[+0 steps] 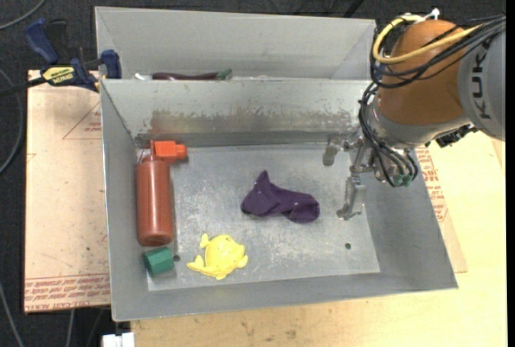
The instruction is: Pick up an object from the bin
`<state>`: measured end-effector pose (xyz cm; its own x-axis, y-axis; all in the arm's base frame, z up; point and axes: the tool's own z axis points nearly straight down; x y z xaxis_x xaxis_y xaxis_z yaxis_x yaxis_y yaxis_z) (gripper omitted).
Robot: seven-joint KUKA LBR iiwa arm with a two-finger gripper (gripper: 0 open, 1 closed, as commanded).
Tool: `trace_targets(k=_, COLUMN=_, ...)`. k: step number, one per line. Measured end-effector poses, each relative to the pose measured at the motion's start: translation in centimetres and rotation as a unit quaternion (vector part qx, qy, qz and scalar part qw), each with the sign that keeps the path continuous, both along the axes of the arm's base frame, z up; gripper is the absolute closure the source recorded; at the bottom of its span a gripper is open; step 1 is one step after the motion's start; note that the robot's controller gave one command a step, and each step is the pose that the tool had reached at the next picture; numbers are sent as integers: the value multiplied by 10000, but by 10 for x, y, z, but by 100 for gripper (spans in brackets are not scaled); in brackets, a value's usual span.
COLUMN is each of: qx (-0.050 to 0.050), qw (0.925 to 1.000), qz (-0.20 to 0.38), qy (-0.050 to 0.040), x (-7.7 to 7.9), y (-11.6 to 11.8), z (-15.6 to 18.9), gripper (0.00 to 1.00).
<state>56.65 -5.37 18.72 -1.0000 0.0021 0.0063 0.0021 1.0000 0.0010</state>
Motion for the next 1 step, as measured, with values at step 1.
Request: trace_targets(k=1, qx=-4, qw=10000, qz=8, qy=-38, x=1, y=0, z=5, gripper=0)
